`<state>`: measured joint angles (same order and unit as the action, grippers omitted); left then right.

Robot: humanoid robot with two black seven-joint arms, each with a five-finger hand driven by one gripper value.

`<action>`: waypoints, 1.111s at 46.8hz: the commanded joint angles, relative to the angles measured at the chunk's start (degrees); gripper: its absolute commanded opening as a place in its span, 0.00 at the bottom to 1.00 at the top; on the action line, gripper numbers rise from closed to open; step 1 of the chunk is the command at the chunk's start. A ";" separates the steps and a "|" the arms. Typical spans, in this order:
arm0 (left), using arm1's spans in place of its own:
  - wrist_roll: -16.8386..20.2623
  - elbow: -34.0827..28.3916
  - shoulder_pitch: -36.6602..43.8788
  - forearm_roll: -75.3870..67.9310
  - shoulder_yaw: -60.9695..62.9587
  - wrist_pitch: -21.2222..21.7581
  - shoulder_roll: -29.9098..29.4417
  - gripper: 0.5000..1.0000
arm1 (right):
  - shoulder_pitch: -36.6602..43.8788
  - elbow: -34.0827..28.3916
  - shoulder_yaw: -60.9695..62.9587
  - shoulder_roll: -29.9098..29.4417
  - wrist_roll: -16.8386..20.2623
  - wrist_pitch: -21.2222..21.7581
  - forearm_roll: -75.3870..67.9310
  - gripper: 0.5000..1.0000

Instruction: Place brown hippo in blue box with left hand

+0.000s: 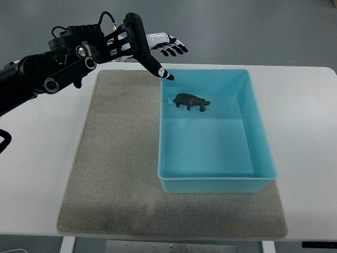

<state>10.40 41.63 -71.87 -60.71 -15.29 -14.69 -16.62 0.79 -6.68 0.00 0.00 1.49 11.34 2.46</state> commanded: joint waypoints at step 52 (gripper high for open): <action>-0.91 -16.40 7.53 64.21 -3.34 15.12 1.59 0.99 | 0.00 0.00 0.00 0.00 0.00 0.00 0.00 0.87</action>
<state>9.79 25.43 -64.37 -0.15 -18.41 -1.26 -15.21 0.79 -6.68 -0.01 0.00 1.49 11.34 2.46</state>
